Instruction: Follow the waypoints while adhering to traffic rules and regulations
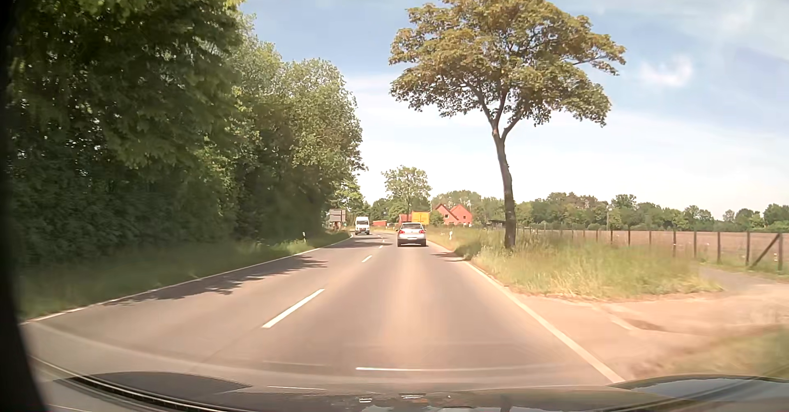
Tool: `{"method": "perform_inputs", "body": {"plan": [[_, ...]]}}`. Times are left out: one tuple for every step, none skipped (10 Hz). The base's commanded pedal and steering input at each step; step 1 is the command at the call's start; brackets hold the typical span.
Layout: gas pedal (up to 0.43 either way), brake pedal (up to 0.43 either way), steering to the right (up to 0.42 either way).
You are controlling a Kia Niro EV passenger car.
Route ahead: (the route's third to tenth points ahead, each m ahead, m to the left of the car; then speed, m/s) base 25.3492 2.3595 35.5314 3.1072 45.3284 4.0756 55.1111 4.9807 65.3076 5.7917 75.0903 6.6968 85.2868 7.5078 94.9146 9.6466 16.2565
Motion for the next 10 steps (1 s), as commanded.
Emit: {"method": "perform_inputs", "body": {"plan": [[0.110, 0.000, -0.001], [0.087, 0.000, -0.001], [0.087, 0.000, -0.002], [0.087, 0.000, -0.004], [0.087, 0.000, -0.005], [0.098, 0.000, -0.006], [0.098, 0.000, -0.006], [0.098, 0.000, -0.006], [0.098, 0.000, -0.006], [0.087, 0.000, -0.006]]}}
